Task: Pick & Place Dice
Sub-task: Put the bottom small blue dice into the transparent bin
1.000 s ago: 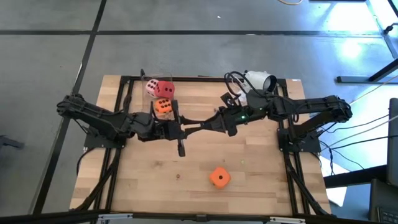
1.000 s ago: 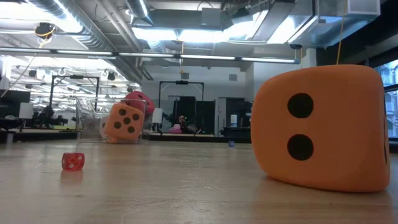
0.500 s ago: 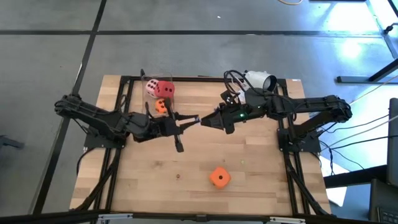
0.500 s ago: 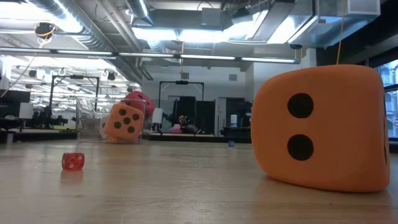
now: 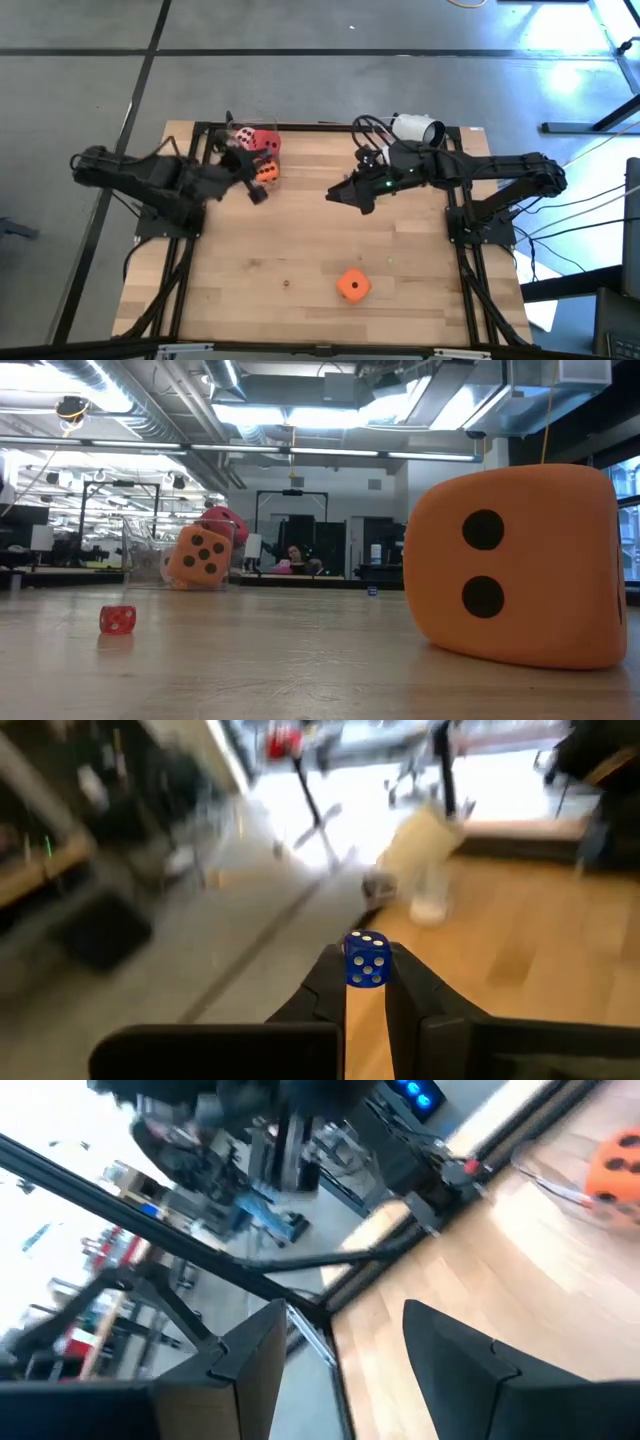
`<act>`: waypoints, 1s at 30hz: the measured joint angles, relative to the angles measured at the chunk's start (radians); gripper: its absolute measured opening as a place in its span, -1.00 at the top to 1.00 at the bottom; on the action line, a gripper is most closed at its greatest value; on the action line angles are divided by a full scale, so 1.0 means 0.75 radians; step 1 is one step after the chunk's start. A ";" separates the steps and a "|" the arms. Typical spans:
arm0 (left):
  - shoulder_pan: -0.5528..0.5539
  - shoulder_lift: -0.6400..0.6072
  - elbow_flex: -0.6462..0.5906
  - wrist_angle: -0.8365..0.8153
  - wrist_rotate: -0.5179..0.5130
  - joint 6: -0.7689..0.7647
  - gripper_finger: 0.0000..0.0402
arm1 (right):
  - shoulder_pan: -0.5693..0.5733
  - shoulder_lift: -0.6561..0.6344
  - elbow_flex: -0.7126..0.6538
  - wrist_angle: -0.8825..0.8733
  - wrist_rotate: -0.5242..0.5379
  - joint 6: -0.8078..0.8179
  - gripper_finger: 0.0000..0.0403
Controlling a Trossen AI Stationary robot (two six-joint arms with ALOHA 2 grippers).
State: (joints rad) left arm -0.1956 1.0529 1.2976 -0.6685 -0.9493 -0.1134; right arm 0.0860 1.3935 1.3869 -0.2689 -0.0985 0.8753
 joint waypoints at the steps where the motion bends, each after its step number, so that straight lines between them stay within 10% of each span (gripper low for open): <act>1: 0.040 -0.017 0.000 -0.087 0.035 -0.073 0.93 | 0.004 -0.003 0.000 -0.026 0.000 -0.005 0.00; 9: 0.453 -0.065 -0.012 -0.563 0.346 -0.330 0.93 | 0.062 -0.004 0.001 -0.114 0.017 -0.036 0.00; 21: 0.945 0.064 -0.263 -0.530 0.893 -0.153 0.93 | 0.189 -0.005 0.002 -0.126 0.126 -0.062 0.00; 30: 1.094 0.247 -0.372 -0.537 0.995 -0.007 0.93 | 0.249 -0.005 0.003 -0.145 0.163 -0.081 0.00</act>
State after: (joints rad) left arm 0.6247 1.2381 1.0187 -1.0709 -0.2028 -0.1187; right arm 0.2731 1.3899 1.3888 -0.3779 0.0235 0.8148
